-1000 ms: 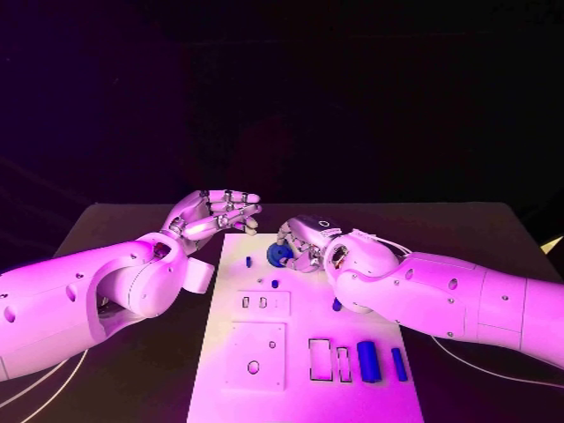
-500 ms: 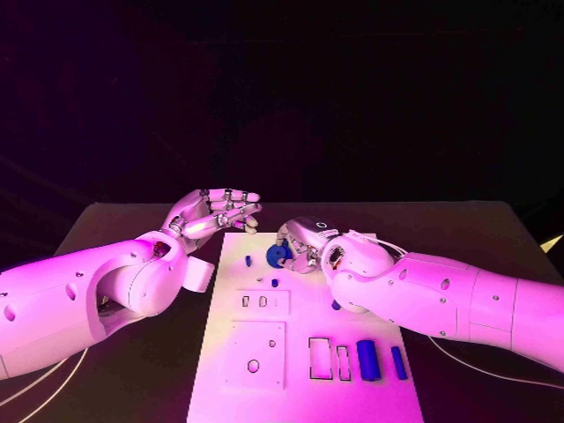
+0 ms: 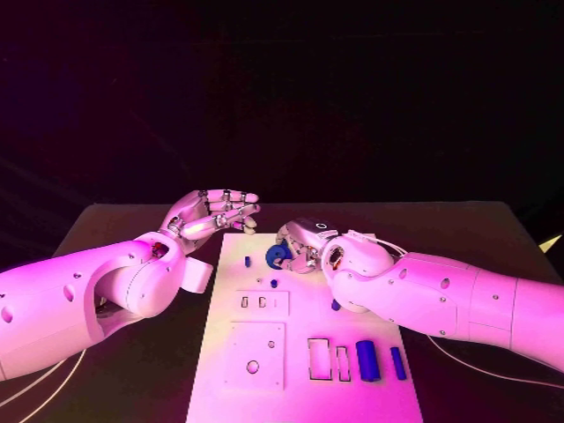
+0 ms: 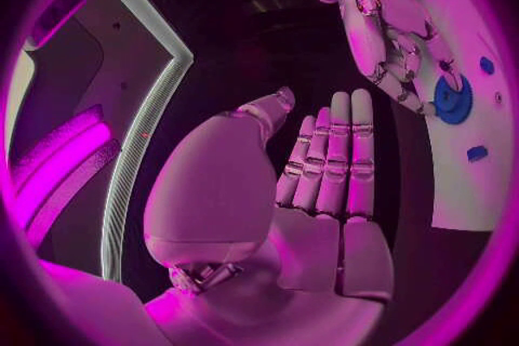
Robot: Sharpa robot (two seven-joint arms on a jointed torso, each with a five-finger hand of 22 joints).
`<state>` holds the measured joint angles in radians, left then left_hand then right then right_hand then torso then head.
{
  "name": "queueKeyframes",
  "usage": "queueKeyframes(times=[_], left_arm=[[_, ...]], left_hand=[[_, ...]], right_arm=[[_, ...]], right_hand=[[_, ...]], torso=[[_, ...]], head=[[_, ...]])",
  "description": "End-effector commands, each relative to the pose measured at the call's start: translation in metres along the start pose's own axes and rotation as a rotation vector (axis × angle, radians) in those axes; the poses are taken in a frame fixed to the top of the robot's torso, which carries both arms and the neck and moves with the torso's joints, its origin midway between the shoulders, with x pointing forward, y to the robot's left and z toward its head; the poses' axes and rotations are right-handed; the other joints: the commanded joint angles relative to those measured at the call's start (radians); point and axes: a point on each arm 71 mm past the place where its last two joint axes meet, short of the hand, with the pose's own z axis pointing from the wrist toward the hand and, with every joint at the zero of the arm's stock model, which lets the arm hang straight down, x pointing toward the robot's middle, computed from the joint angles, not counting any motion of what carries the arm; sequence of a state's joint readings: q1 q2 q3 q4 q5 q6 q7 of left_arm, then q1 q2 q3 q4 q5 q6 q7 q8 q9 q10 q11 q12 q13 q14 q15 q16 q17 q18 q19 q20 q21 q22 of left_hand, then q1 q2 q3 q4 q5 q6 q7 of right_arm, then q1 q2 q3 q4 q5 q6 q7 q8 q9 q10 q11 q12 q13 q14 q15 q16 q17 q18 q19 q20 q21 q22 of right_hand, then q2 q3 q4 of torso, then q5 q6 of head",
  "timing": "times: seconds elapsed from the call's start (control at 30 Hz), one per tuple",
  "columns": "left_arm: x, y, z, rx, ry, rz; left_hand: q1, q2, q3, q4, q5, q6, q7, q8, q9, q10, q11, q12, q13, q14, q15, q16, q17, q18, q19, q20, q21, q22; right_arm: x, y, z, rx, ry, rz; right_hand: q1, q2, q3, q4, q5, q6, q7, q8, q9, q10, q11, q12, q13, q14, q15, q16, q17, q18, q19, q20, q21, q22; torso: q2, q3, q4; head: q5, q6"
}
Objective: Assemble the parts on the task board
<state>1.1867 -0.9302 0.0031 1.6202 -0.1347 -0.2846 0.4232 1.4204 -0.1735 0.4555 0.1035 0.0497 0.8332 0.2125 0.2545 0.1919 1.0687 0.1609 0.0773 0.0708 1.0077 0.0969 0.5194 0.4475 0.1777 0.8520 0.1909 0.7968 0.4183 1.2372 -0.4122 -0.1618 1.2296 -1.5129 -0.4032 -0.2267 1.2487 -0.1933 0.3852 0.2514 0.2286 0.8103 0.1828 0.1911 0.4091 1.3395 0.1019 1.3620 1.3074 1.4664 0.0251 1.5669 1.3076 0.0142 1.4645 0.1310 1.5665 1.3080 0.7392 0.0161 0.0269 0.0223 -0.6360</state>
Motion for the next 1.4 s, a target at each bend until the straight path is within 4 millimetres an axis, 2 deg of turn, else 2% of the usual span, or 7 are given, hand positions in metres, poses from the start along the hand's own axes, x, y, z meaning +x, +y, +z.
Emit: queueKeyframes(times=[0.03, 0.67, 0.93, 1.13, 1.3, 1.4], left_arm=[[0.002, -0.001, 0.0, 0.004, 0.023, -0.004], [0.0, -0.001, 0.0, -0.003, 0.017, 0.0], [-0.002, -0.001, -0.001, -0.003, 0.015, 0.001], [-0.004, -0.001, -0.001, -0.002, 0.011, 0.003], [-0.006, 0.0, -0.001, -0.001, 0.004, 0.006], [-0.007, 0.0, -0.001, -0.001, 0.003, 0.007]], left_hand=[[-0.001, 0.004, 0.01, -0.001, 0.002, 0.004, 0.014, -0.004, 0.0, 0.002, 0.002, -0.006, 0.001, -0.007, 0.0, 0.006, 0.002, 0.004, -0.006, 0.0, 0.005, 0.002], [-0.001, 0.003, 0.011, -0.001, 0.001, 0.001, 0.015, -0.005, 0.0, -0.001, 0.003, -0.008, 0.0, -0.008, 0.001, 0.008, 0.003, 0.004, -0.008, 0.0, 0.009, 0.004], [-0.001, 0.003, 0.011, -0.001, 0.001, 0.0, 0.016, -0.006, -0.001, -0.003, 0.004, -0.008, 0.0, -0.009, 0.002, 0.008, 0.004, 0.004, -0.009, 0.0, 0.01, 0.005], [-0.001, 0.003, 0.011, -0.001, 0.001, 0.0, 0.016, -0.006, -0.001, -0.003, 0.004, -0.008, 0.0, -0.009, 0.002, 0.009, 0.004, 0.004, -0.009, 0.0, 0.011, 0.005], [-0.002, 0.002, 0.011, -0.001, 0.001, 0.0, 0.016, -0.006, 0.0, -0.004, 0.004, -0.008, 0.0, -0.014, 0.003, 0.007, 0.004, 0.003, -0.013, 0.001, 0.012, 0.006], [-0.002, 0.002, 0.011, -0.001, 0.001, 0.0, 0.016, -0.006, 0.0, -0.004, 0.004, -0.008, 0.0, -0.015, 0.003, 0.007, 0.004, 0.003, -0.014, 0.001, 0.012, 0.006]], right_arm=[[0.004, -0.002, -0.002, 0.001, 0.047, -0.002], [0.0, -0.015, -0.012, 0.014, 0.014, 0.009], [-0.012, -0.022, -0.033, -0.035, -0.076, 0.07], [-0.029, -0.047, -0.064, -0.012, -0.047, 0.192], [-0.044, -0.082, -0.087, 0.032, 0.008, 0.267], [-0.051, -0.107, -0.1, 0.072, 0.025, 0.278]], right_hand=[[-0.015, 0.0, 0.001, 0.009, 0.007, 0.012, -0.001, 0.0, 0.0, -0.001, -0.003, 0.001, 0.017, 0.103, 0.003, 0.002, 0.257, -0.014, 0.106, 0.004, 0.004, 0.263], [-0.034, 0.0, 0.01, 0.019, 0.009, 0.035, -0.008, 0.007, 0.0, 0.011, -0.009, 0.011, 0.027, 0.102, -0.002, 0.001, 0.255, -0.014, 0.106, 0.0, 0.004, 0.263], [-0.016, -0.009, 0.022, 0.001, 0.011, 0.041, -0.01, 0.007, -0.002, 0.024, -0.011, 0.022, 0.04, 0.102, -0.005, 0.0, 0.254, -0.014, 0.106, -0.002, 0.004, 0.263], [0.024, -0.024, 0.043, -0.036, -0.008, 0.049, -0.01, 0.005, -0.006, 0.025, -0.012, 0.022, 0.041, 0.102, -0.006, 0.0, 0.253, -0.014, 0.106, -0.004, 0.004, 0.263], [0.049, -0.043, 0.047, -0.063, -0.035, 0.043, -0.006, -0.002, -0.012, 0.012, -0.009, 0.01, 0.028, 0.1, -0.004, -0.003, 0.246, -0.012, 0.1, -0.003, -0.003, 0.256], [0.068, -0.055, 0.037, -0.079, -0.046, 0.032, -0.006, -0.01, -0.016, -0.004, -0.008, -0.004, 0.014, 0.098, -0.003, -0.005, 0.241, -0.006, 0.085, -0.002, -0.022, 0.242]], torso=[[0.0, 0.0, 0.0009], [0.0, 0.0006, 0.0008], [-0.001, 0.0004, -0.0007], [-0.004, 0.0013, -0.0062], [-0.01, 0.0025, -0.0115], [-0.012, 0.0032, -0.0139]], head=[[0.0, -0.003], [0.001, -0.006], [0.002, -0.003], [0.0, -0.001], [-0.01, -0.001], [-0.01, -0.001]])
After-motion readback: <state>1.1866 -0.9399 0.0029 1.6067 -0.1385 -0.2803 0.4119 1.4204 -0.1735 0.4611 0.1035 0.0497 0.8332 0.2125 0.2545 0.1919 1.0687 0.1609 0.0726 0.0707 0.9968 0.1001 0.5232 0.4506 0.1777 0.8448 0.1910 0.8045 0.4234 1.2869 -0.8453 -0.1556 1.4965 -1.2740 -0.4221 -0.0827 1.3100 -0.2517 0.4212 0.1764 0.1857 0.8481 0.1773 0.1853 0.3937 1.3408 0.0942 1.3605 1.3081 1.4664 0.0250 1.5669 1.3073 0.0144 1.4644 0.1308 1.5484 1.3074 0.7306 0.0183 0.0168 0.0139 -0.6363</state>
